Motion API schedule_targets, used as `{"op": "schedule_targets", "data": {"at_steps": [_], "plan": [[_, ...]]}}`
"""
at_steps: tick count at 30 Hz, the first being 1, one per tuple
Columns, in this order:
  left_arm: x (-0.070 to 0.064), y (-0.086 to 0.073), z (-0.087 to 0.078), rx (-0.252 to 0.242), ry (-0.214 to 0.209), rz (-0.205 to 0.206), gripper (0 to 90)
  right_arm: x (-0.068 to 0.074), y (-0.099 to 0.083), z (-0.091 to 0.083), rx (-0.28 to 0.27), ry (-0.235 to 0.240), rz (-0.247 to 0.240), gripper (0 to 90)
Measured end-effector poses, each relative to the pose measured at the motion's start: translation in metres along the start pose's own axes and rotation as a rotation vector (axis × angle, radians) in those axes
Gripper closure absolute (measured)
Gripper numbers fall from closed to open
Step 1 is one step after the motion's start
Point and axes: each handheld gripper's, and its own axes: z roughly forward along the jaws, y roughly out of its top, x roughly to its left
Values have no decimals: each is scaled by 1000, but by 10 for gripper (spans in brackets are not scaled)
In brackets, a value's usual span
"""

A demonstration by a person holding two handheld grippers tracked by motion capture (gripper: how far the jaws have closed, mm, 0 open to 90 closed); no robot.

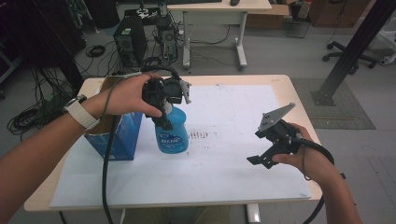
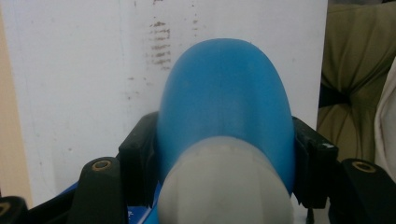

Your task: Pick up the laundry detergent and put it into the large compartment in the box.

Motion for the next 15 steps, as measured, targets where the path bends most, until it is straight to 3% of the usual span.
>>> {"op": "schedule_targets", "data": {"at_steps": [5,11,15], "plan": [[-1,-2,-6,1,7,-32,376,0,1,0,-2,0,-3,89],[-1,-4,-15,0,25,-112,376,-1,4,1,-4,1,-10,89],[-1,-4,-18,2,30,-126,376,-1,5,1,-6,2,-13,89]]}}
